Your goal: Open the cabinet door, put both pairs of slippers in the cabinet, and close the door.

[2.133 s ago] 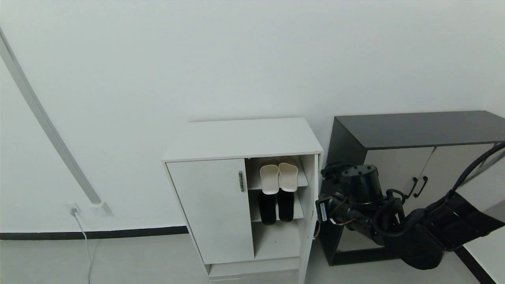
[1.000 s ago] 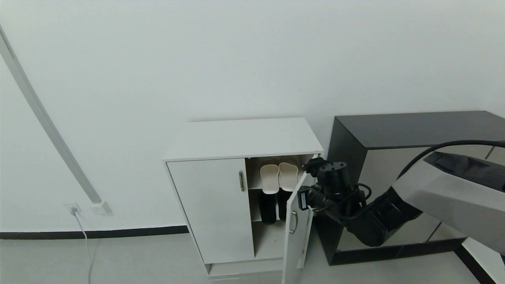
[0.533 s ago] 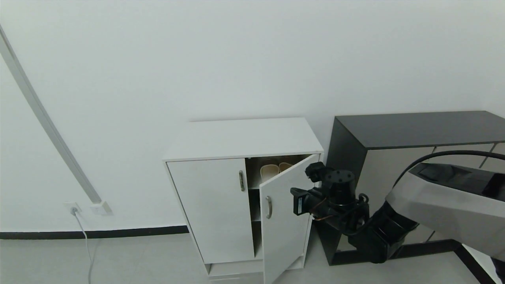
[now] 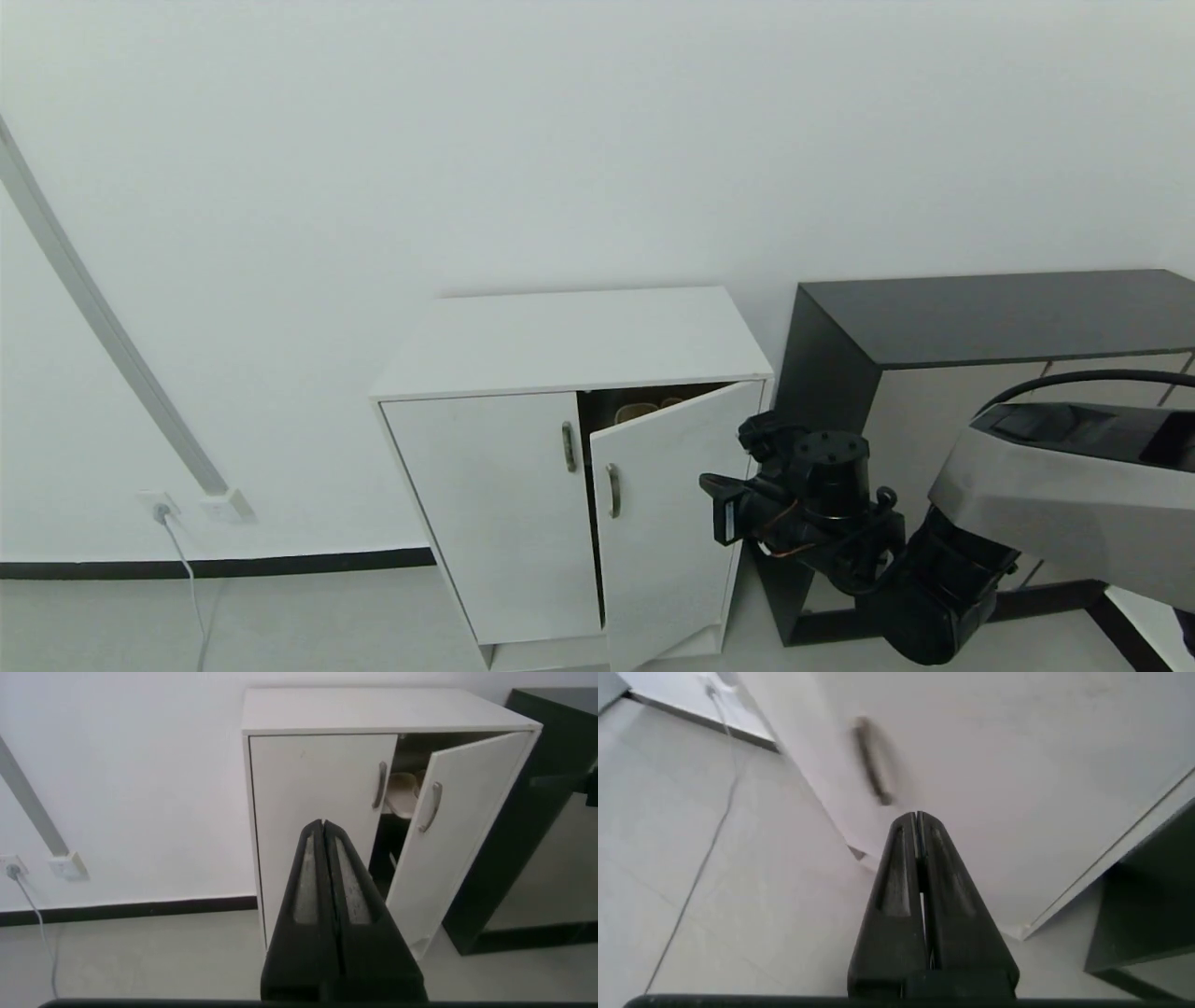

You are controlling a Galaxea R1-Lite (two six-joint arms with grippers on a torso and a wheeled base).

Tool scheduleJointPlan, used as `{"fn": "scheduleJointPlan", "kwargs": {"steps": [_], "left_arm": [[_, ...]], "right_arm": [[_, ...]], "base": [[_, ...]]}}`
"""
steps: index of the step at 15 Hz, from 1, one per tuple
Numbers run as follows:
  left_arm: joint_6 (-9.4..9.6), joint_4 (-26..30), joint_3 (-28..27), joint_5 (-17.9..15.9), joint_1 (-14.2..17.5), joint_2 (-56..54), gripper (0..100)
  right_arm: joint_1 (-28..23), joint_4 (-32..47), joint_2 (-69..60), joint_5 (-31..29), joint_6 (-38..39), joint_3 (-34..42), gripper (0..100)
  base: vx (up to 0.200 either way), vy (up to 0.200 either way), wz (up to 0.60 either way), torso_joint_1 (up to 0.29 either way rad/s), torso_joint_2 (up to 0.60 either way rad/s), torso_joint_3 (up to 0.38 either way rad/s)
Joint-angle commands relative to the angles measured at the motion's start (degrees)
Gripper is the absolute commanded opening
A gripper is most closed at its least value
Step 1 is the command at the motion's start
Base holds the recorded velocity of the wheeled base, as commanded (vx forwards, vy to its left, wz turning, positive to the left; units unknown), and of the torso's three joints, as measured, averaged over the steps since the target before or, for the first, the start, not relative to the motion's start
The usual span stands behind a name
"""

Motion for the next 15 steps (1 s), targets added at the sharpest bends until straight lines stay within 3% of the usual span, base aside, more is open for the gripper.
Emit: {"fn": "scheduleJointPlan", "kwargs": {"steps": [1, 2, 15], "left_arm": [[-0.04, 0.0, 0.0, 0.0, 0.0, 0.0, 0], [-0.04, 0.0, 0.0, 0.1, 0.0, 0.0, 0], [-0.12, 0.0, 0.0, 0.1, 0.0, 0.0, 0]], "right_arm": [[0.1, 0.0, 0.4, 0.1, 0.0, 0.0, 0], [0.1, 0.0, 0.6, 0.1, -0.4, -0.3, 0], [-2.9, 2.5, 7.7, -0.3, -0.8, -11.8, 0]], "base": [[0.2, 0.0, 0.0, 0.012, 0.01, 0.007], [0.2, 0.0, 0.0, 0.002, 0.0, 0.002], [0.0, 0.0, 0.0, 0.0, 0.0, 0.0]]}}
